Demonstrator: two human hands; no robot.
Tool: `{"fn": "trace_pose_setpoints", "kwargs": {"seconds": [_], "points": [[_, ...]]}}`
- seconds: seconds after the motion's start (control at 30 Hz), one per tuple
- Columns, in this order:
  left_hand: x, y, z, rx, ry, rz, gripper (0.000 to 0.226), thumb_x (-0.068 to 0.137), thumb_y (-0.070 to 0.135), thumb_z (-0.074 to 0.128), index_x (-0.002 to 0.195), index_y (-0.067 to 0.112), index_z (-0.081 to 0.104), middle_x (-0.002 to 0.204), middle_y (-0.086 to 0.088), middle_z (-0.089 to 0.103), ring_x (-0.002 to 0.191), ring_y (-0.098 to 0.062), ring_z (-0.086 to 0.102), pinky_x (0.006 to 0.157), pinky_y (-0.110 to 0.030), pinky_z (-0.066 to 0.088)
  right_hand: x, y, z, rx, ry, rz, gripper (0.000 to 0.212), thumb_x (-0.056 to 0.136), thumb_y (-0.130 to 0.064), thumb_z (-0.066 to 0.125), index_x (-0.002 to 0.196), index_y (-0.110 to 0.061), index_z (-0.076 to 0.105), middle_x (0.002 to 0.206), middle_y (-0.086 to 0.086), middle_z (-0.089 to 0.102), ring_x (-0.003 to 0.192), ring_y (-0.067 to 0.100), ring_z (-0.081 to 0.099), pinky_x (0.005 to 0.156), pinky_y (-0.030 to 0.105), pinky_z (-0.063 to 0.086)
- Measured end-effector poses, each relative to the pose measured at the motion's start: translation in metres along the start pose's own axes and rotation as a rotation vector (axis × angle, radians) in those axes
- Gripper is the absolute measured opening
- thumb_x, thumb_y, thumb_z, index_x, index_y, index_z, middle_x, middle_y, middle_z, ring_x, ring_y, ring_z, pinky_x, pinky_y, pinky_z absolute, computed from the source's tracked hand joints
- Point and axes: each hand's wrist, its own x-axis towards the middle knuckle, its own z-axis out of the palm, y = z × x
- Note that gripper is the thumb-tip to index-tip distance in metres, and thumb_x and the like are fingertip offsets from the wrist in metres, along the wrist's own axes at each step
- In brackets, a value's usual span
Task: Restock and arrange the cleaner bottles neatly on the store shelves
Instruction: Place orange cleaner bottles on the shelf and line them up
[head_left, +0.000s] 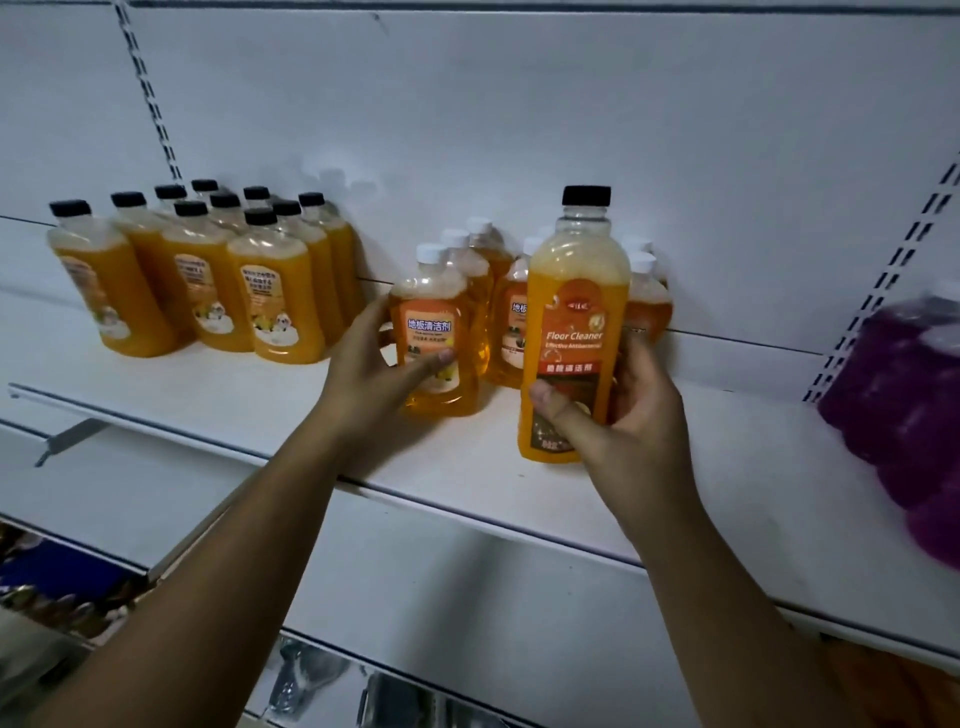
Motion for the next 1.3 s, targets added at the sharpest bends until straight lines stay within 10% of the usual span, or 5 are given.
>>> {"fn": "trace_pose_setpoints", "kwargs": {"seconds": [0.4, 0.8, 1.3], "points": [[0.02, -0.008, 0.001, -0.059, -0.108, -0.011, 0.073, 0.09, 0.035, 0.077, 0.154, 0.03, 0.042, 0.141, 0.013, 0.062, 0.124, -0.001, 0.062, 0.098, -0.021, 0.057, 0.003, 0.009, 0.004, -0.011, 0.043, 0.016, 0.071, 0.073, -0.05, 0.082, 0.138, -0.037, 0.056, 0.127, -0.021, 0.069, 0.115, -0.004, 0.065, 0.08, 0.012, 0.055], [-0.031, 0.027, -0.013, 0.326, 0.13, 0.124, 0.09, 0.089, 0.062, 0.072, 0.161, 0.028, 0.032, 0.162, 0.004, 0.044, 0.148, -0.017, 0.043, 0.115, -0.05, 0.046, -0.008, 0.012, -0.009, -0.036, 0.075, 0.054, 0.072, 0.073, -0.05, 0.082, 0.138, -0.032, 0.056, 0.126, -0.017, 0.069, 0.116, 0.003, 0.067, 0.086, 0.02, 0.057], [-0.126, 0.116, 0.132, 0.384, -0.309, 0.382, 0.077, 0.087, 0.075, 0.056, 0.152, 0.037, 0.044, 0.15, 0.011, 0.055, 0.135, -0.013, 0.051, 0.103, -0.038, 0.047, -0.116, -0.02, -0.174, -0.117, 0.383, 0.128, 0.066, 0.068, -0.042, 0.082, 0.128, -0.026, 0.06, 0.114, -0.011, 0.074, 0.102, 0.003, 0.072, 0.078, 0.02, 0.061]]}}
